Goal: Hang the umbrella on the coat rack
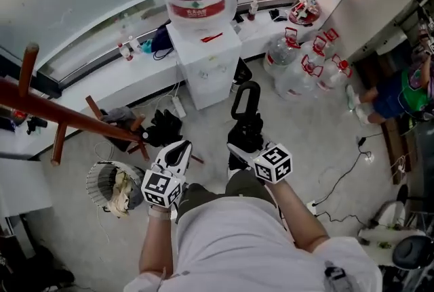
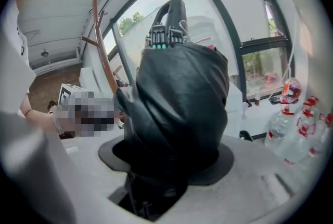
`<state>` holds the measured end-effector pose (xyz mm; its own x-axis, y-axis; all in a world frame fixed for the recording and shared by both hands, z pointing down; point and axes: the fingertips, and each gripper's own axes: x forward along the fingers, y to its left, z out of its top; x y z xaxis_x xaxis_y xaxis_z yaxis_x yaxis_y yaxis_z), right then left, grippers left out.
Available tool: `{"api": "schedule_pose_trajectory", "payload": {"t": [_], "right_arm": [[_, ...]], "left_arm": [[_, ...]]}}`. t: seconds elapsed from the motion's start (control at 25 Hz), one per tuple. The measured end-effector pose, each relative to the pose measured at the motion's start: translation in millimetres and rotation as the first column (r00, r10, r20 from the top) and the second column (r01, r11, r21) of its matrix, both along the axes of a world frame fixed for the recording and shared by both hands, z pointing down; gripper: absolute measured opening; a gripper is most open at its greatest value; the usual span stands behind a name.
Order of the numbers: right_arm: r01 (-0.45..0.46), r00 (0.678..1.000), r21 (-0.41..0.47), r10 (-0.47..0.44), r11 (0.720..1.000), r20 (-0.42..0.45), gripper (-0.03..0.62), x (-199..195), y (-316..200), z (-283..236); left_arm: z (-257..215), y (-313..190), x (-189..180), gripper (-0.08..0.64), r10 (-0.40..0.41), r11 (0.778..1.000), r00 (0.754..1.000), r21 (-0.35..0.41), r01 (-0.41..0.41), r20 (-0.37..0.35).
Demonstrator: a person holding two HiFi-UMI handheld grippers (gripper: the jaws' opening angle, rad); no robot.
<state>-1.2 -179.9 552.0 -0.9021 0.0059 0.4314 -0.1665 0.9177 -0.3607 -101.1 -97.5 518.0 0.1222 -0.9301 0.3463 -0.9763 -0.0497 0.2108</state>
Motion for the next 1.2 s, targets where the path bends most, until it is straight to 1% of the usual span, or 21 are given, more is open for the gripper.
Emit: {"api": "schedule_pose_trajectory", "payload": {"t": [0.08, 0.16, 0.24, 0.32, 0.44, 0.56, 0.76, 0.88, 1.0, 1.12, 1.2], "right_arm": [[0.078, 0.997, -0.004, -0.078, 0.997, 0.006, 0.259, -17, 0, 0], [0.153, 0.988, -0.005, -0.153, 0.988, 0.009, 0.259, -33, 2, 0], [0.223, 0.975, -0.007, -0.223, 0.975, 0.011, 0.259, -48, 7, 0], [0.294, 0.956, -0.013, -0.294, 0.956, 0.014, 0.259, -62, 16, 0], [0.398, 0.917, -0.02, -0.398, 0.917, 0.017, 0.259, -81, 32, 3], [0.481, 0.876, -0.023, -0.481, 0.876, 0.014, 0.259, -97, 45, 5], [0.608, 0.794, -0.033, -0.608, 0.794, 0.006, 0.259, -116, 68, 6], [0.664, 0.747, -0.038, -0.665, 0.747, -0.007, 0.259, -124, 80, 11], [0.708, 0.705, -0.049, -0.709, 0.705, -0.016, 0.259, -131, 89, 16], [0.738, 0.672, -0.057, -0.74, 0.672, -0.023, 0.259, -137, 95, 22], [0.752, 0.656, -0.065, -0.754, 0.656, -0.027, 0.259, -141, 98, 26]], "left_arm": [[0, 7, -8, 0.003, -0.071, 0.997, 0.997, -0.007, 0.071, 0.005], [0, 16, -14, 0.003, -0.141, 0.99, 0.99, -0.012, 0.141, 0.006], [-1, 27, -20, 0.003, -0.207, 0.978, 0.978, -0.018, 0.207, 0.007], [-2, 41, -24, 0.003, -0.278, 0.96, 0.96, -0.021, 0.278, 0.009], [0, 63, -29, 0.003, -0.382, 0.924, 0.924, -0.022, 0.382, 0.006], [2, 81, -31, 0.003, -0.459, 0.888, 0.889, -0.029, 0.459, 0.005], [3, 108, -33, 0.003, -0.573, 0.819, 0.819, -0.04, 0.573, 0.005], [3, 122, -33, 0.003, -0.629, 0.777, 0.778, -0.043, 0.628, 0.003], [5, 135, -31, 0.003, -0.672, 0.74, 0.741, -0.05, 0.671, 0.002], [6, 143, -30, 0.003, -0.706, 0.707, 0.708, -0.055, 0.705, 0.0], [6, 148, -29, 0.003, -0.722, 0.691, 0.692, -0.059, 0.72, 0.0]]}}
